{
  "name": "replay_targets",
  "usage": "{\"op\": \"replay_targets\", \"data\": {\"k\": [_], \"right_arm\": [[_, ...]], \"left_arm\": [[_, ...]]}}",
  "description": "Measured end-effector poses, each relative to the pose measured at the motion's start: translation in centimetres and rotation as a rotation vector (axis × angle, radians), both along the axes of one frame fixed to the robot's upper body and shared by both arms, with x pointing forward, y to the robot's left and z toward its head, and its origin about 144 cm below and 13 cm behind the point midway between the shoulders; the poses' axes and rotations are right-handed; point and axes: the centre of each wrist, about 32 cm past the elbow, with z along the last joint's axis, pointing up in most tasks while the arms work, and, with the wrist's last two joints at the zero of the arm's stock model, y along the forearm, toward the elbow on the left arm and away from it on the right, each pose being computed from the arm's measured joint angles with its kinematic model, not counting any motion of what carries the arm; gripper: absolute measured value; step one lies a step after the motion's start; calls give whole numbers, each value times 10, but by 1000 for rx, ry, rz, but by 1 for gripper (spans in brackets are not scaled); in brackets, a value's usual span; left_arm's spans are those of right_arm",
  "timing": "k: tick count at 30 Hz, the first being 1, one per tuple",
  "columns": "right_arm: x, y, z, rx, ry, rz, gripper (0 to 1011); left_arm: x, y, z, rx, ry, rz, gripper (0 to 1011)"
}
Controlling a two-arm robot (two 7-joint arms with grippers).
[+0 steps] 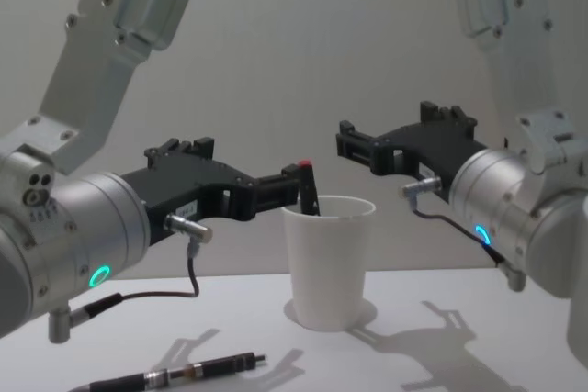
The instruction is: Place the pen into the pen holder.
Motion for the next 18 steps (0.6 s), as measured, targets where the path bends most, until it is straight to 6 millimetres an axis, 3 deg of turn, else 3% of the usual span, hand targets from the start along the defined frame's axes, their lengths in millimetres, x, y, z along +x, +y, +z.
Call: {"op": "replay_targets", "data": {"k": [10, 18], "right_arm": [[-6, -11, -3, 8, 15, -7, 1002], [-22, -39, -8, 28, 52, -19, 1002]], "left_arm": [[0, 0, 0, 0, 0, 0, 1001], [0, 0, 0, 0, 0, 0, 1001]]}}
